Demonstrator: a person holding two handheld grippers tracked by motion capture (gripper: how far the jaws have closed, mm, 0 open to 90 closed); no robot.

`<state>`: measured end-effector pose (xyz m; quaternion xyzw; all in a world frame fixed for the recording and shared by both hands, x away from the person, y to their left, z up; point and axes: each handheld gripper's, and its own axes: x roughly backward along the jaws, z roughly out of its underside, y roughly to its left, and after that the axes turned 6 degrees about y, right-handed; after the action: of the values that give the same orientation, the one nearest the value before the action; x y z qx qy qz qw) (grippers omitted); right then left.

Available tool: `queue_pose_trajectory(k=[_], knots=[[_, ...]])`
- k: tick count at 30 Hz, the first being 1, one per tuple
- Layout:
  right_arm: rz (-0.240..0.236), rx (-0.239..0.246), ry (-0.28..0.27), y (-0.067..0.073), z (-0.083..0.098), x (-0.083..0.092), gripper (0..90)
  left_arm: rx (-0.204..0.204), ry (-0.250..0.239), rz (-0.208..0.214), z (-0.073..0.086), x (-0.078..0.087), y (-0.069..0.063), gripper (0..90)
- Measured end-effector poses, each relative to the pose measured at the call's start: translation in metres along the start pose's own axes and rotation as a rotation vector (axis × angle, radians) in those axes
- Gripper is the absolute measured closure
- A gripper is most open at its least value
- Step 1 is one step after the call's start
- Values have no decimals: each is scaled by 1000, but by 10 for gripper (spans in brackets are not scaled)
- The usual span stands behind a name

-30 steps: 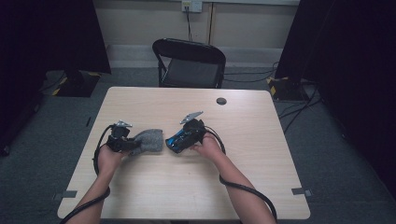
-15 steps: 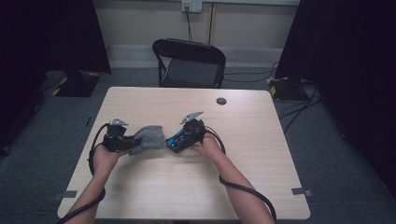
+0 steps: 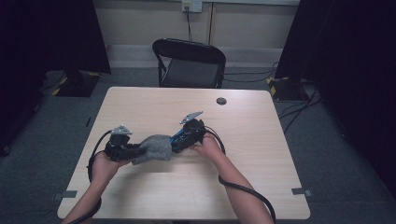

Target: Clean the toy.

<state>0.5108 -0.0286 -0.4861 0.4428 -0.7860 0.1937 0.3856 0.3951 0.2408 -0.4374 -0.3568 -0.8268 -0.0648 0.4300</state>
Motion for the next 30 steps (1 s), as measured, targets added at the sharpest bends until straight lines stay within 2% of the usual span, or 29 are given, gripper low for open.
queue_pose_trajectory(k=[1, 7, 11, 16, 19, 21, 24, 28, 30], knots=[[0, 1, 0, 0, 0, 0, 0, -8, 5, 20, 1, -2, -4, 721], [-2, -1, -1, 0, 0, 0, 0, -75, 51, 69, 1, -16, -27, 721], [-1, 0, 0, 0, 0, 0, 0, -114, 61, 81, 1, -22, -38, 721], [-1, 1, 0, 0, 0, 0, 0, -138, 95, 124, 4, -29, -48, 725], [-2, -1, -2, 0, 0, 0, 0, -166, 130, 118, 7, -37, -55, 722], [-2, 0, -1, 0, 0, 0, 0, -160, 140, 120, 7, -42, -55, 721], [-2, 1, -2, 0, 0, 0, 0, -154, 154, 90, 5, -46, -50, 718], [-2, 0, -1, 0, 0, 0, 0, -120, 154, 52, 2, -47, -41, 705], [-3, -1, -3, 0, 1, 0, 0, -111, 156, 46, 1, -49, -37, 706]])
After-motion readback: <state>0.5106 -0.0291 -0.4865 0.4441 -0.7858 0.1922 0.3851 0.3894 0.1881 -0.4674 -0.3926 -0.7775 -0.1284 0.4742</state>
